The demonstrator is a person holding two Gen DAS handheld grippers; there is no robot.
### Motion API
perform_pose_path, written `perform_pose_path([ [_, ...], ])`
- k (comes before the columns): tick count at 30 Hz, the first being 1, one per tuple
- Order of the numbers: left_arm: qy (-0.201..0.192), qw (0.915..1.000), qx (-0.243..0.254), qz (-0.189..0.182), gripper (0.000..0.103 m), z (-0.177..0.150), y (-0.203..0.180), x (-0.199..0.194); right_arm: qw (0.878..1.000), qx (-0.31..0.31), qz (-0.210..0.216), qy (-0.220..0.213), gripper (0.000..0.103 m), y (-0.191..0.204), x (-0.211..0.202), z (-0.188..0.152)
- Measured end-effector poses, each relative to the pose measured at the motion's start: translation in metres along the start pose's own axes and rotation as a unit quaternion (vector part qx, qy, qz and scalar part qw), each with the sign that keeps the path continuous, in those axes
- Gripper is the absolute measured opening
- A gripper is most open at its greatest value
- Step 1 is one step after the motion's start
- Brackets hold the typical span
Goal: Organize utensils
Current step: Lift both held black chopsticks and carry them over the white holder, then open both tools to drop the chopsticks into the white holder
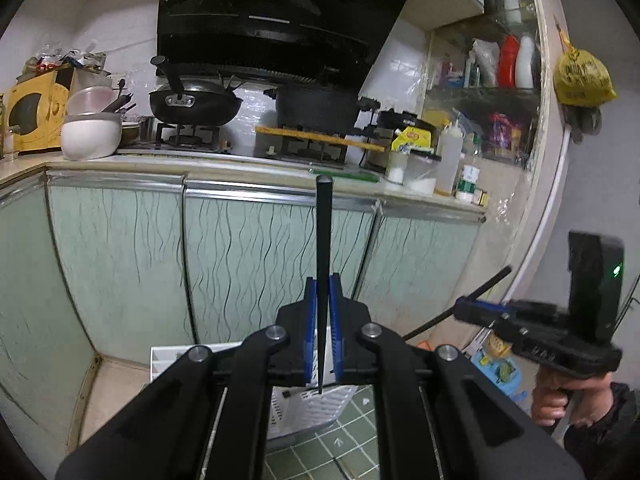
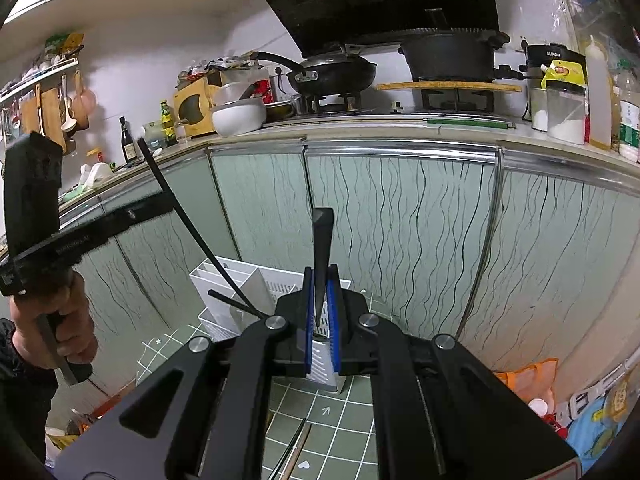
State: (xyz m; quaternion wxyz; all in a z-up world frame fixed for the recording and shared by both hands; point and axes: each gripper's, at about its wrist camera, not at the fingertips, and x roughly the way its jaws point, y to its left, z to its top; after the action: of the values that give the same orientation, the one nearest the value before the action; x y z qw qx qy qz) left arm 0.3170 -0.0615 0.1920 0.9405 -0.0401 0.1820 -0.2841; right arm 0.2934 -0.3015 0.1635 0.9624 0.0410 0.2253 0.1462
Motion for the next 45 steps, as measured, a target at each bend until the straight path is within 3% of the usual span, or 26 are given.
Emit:
perform_pose_path([
  [8,0.002,0.9998,0.014,0.015,0.008,0.007,0.005,0.017,1.0,-0.005,0.0,0.009,0.006,0.0,0.011,0.001],
  [15,0.027,0.9995,0.008,0.01,0.008,-0.017,0.02,0.044,1.0,-0.004,0.007,0.021,0.006,-0.004,0.028,-0.004],
  [21,0.054,0.998,0.031,-0.006,0.008,-0.035,0.022,0.061,0.998,-0.015,0.025,0.049,0.006,-0.01,0.05,-0.013],
  [22,0.057,0.9976,0.038,-0.01,0.01,-0.038,0.022,0.062,0.998,-0.017,0.02,0.055,0.011,-0.012,0.053,-0.015],
  [23,0.062,0.9969,0.046,-0.01,0.034,-0.041,0.02,0.063,0.998,-0.016,0.019,0.059,0.032,-0.014,0.054,-0.016],
  [24,0.064,0.9965,0.054,-0.001,0.056,-0.044,0.019,0.063,0.998,-0.013,0.019,0.058,0.047,-0.016,0.054,-0.018],
  [25,0.059,0.996,0.064,0.022,0.099,-0.045,0.018,0.061,0.998,-0.011,0.019,0.055,0.067,-0.018,0.052,-0.019],
  [27,0.048,0.9956,0.074,0.031,0.099,-0.048,0.017,0.053,0.998,-0.015,0.017,0.054,0.068,-0.019,0.047,-0.022],
  [29,0.06,0.9954,0.07,0.027,0.099,-0.048,0.018,0.05,0.998,-0.018,0.006,0.054,0.088,-0.02,0.043,-0.024],
  [31,0.069,0.9941,0.075,0.037,0.099,-0.051,0.017,0.046,0.998,-0.024,0.008,0.053,0.089,-0.018,0.036,-0.027],
  [32,0.072,0.9933,0.08,0.041,0.099,-0.053,0.015,0.044,0.998,-0.026,0.005,0.053,0.095,-0.018,0.033,-0.028],
  [39,0.078,0.9901,0.099,0.062,0.099,-0.07,0.006,0.021,0.996,-0.063,-0.005,0.055,0.095,0.001,0.012,-0.042],
  [45,0.066,0.9927,0.078,0.064,0.099,-0.083,0.001,-0.007,0.996,-0.075,-0.009,0.054,0.095,0.015,-0.005,-0.056],
])
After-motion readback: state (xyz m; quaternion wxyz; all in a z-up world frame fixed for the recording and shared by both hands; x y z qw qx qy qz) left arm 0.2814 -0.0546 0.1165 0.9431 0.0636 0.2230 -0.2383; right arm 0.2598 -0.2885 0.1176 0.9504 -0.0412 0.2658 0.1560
